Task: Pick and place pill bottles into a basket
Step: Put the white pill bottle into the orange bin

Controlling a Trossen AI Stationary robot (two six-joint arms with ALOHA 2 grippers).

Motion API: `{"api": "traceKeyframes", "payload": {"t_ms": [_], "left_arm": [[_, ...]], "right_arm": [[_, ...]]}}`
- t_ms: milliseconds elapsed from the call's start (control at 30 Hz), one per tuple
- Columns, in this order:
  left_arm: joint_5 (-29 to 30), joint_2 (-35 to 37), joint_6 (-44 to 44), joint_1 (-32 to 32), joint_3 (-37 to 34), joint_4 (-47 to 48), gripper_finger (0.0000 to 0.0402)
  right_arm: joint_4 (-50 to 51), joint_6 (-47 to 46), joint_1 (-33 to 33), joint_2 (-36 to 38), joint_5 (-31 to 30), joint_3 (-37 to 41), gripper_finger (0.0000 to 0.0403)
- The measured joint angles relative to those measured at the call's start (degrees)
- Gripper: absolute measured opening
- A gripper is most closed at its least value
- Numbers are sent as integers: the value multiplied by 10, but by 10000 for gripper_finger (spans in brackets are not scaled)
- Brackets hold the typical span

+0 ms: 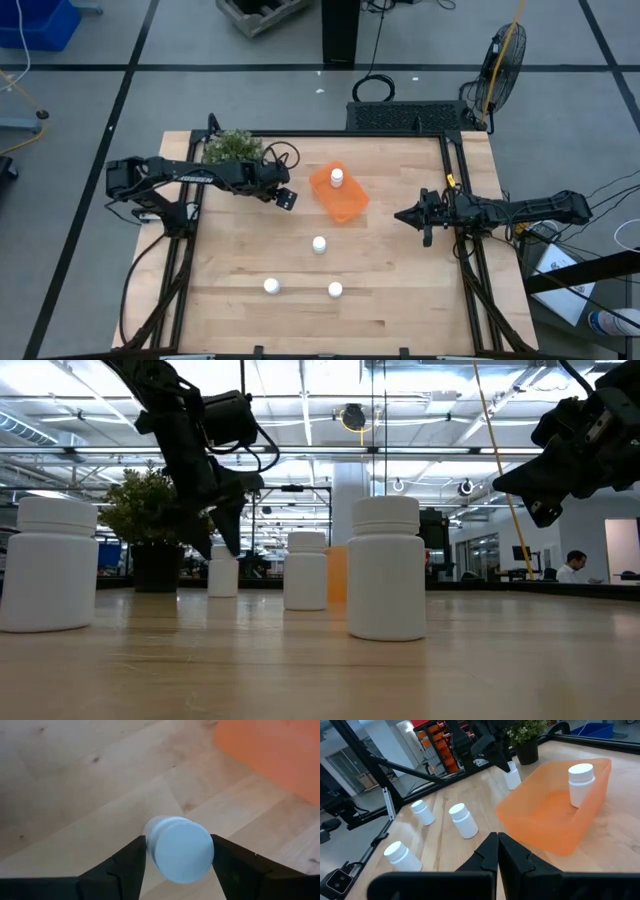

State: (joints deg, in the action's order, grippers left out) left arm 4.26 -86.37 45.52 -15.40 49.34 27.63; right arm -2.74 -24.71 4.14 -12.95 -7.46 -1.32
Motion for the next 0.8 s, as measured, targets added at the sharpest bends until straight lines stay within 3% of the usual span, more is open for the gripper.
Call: {"api": "traceKeyframes", "payload": {"t_ms": [300,533,800], "left_arm": [[-19,-15,-16,0,0,-27,216],[-35,-14,-14,0,0,-49,175],[-74,9,18,-2,1,-120,189]], "right_arm": [[0,-3,0,-7,0,0,0],[0,-3,0,-16,0,0,0],[0,-2,0,-19,0,0,0]]}}
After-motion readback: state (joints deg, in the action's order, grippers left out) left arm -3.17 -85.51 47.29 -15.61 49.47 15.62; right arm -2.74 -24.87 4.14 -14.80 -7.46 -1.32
